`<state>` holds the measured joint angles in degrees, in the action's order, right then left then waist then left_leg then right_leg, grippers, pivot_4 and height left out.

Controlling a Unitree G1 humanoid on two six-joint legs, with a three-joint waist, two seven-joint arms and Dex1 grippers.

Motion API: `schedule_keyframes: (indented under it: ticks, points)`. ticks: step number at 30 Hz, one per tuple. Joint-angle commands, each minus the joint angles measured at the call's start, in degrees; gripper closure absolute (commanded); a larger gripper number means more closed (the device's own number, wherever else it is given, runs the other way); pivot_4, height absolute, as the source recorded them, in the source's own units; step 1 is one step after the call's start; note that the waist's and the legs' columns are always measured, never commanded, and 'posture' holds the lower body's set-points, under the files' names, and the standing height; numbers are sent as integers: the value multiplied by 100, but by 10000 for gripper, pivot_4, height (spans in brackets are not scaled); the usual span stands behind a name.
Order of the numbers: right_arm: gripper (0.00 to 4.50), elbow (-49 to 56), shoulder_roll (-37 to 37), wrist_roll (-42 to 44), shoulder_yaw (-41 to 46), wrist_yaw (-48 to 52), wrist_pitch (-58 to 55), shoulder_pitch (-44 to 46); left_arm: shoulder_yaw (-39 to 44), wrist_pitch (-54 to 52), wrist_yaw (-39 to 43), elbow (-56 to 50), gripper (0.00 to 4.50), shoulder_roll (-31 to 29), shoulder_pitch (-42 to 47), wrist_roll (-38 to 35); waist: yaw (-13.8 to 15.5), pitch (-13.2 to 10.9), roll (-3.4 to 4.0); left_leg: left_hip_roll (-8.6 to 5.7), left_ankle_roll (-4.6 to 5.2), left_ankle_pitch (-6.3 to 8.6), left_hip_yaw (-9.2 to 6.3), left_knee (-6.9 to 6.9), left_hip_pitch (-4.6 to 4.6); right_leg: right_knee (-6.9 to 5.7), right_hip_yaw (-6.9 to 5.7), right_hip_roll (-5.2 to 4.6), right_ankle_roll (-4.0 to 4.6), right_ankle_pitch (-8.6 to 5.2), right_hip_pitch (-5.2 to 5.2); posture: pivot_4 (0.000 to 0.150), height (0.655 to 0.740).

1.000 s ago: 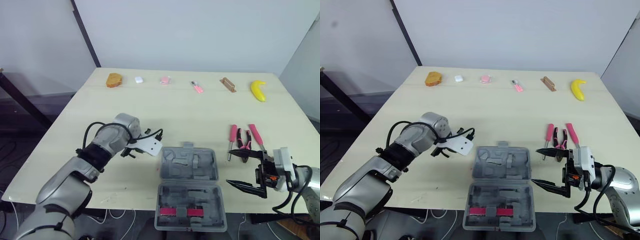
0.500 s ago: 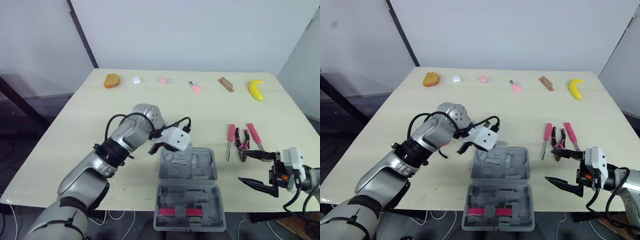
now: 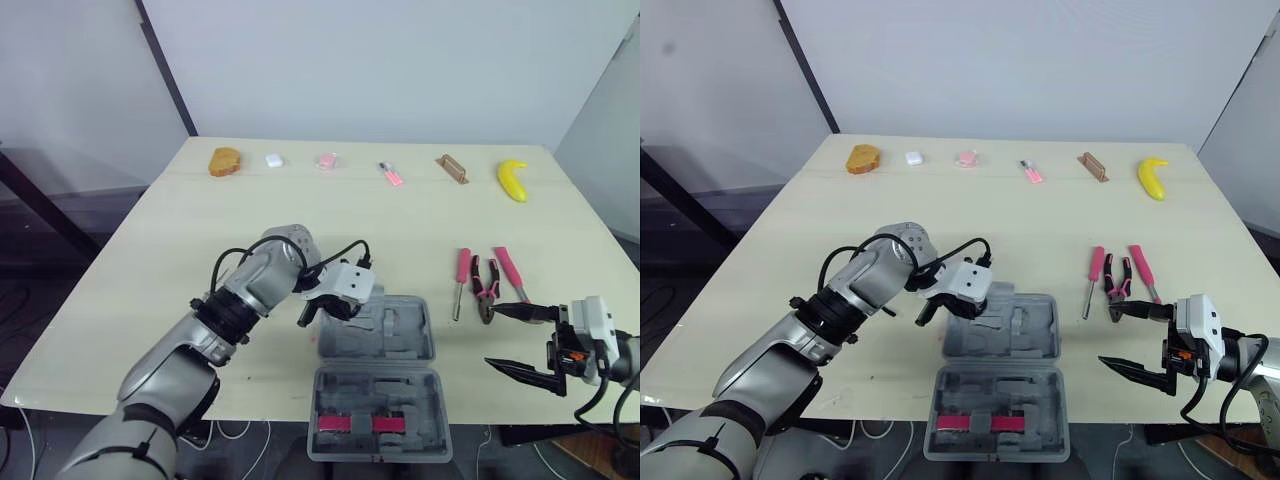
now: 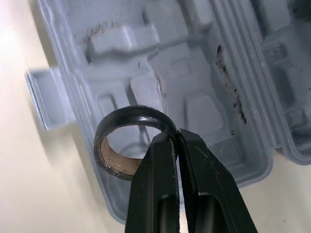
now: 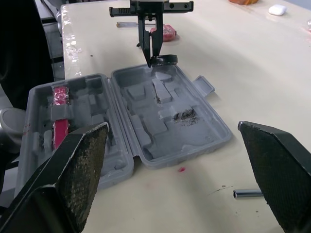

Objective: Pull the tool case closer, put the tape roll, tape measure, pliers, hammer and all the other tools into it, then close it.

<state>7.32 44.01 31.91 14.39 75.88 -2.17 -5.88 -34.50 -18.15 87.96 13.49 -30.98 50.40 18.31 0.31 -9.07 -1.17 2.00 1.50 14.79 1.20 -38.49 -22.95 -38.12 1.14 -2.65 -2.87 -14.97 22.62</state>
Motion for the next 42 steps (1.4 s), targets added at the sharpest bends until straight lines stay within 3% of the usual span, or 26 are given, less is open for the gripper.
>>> schedule_keyframes:
  ticks: [1,22,42]
  points:
    - [0,68,59,42,154,13,88,-14,4,88,-77,215,44615,16,61,-18,6,0,0,0,0,0,0,0,0,0,-1,0,0,0,0,1500,7400]
    - [0,258,49,3,175,-105,115,-202,-56,811,-181,1486,44615,304,456,132,40,0,0,-1,0,0,2,-1,-2,2,-3,0,0,0,0,1500,7400]
    - [0,214,63,-81,144,-120,171,-179,-59,796,-79,1661,44615,305,377,130,38,0,0,-1,0,0,2,0,-2,1,-3,0,0,0,0,1500,7400]
